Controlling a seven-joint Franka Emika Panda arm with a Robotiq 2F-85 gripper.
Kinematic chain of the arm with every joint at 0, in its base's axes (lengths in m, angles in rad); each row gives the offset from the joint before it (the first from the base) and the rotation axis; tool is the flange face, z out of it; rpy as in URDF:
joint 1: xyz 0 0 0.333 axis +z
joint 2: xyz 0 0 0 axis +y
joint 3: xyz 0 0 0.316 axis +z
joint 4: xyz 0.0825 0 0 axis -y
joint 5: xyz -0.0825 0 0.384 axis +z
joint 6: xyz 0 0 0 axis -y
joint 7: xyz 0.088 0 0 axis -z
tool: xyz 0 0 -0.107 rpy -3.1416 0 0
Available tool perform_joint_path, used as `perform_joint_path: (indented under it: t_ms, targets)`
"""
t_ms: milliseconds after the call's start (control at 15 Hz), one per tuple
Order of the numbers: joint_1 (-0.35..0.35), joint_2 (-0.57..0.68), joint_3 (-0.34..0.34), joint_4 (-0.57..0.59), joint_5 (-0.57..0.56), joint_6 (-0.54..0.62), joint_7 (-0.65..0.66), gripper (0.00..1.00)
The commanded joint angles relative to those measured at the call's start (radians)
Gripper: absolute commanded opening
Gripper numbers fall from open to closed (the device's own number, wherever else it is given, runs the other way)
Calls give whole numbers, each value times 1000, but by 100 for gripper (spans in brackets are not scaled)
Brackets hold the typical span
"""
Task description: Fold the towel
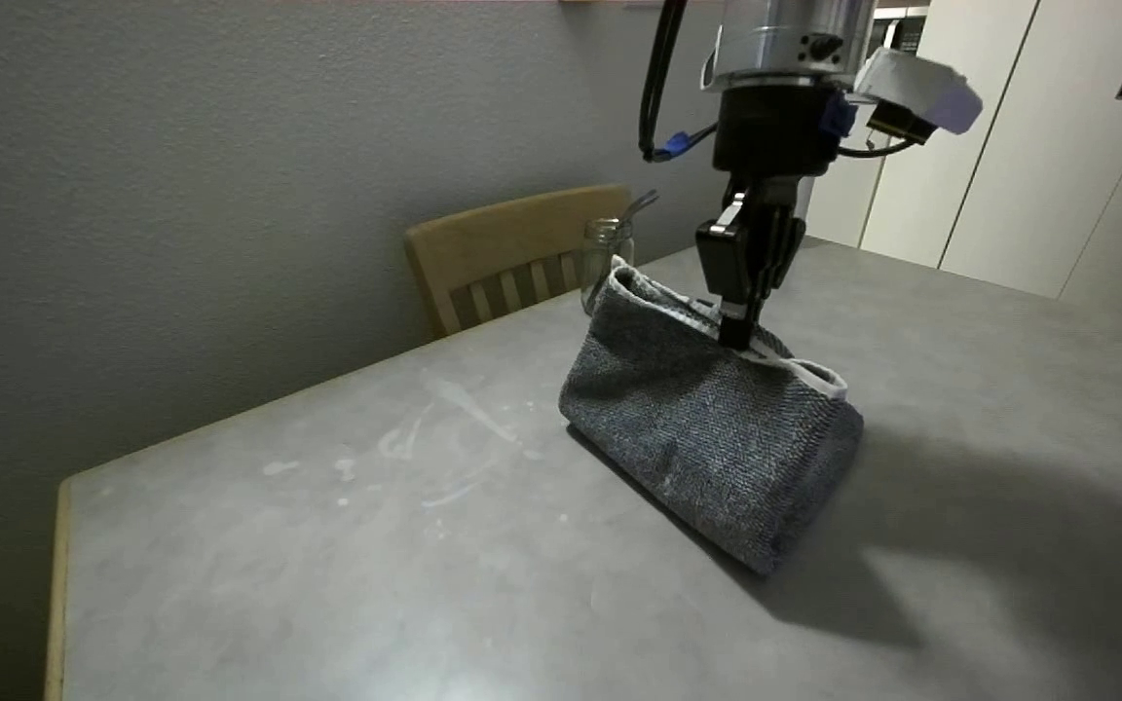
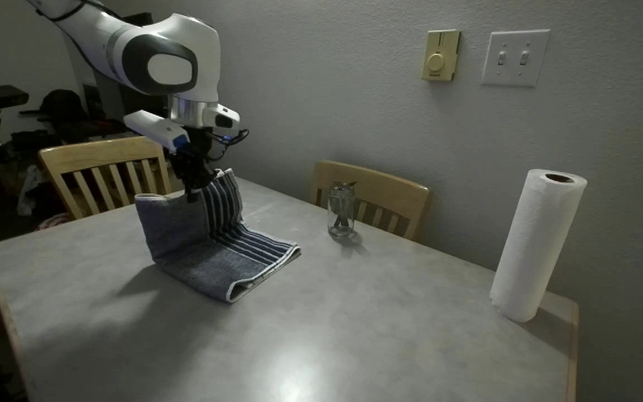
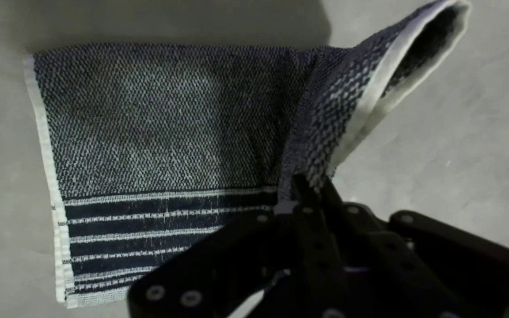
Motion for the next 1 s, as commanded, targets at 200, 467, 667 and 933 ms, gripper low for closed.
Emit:
perform_joint_path:
  t_ms: [200, 467, 667, 933]
  targets:
    - [-52, -64, 28, -34, 115, -42, -327, 1]
    - [-69, -73, 23, -23, 149, -99, -481, 1]
    - [-87, -78, 15, -24, 157, -131, -566, 1]
    - [-111, -79, 3, -35, 168, -134, -690, 1]
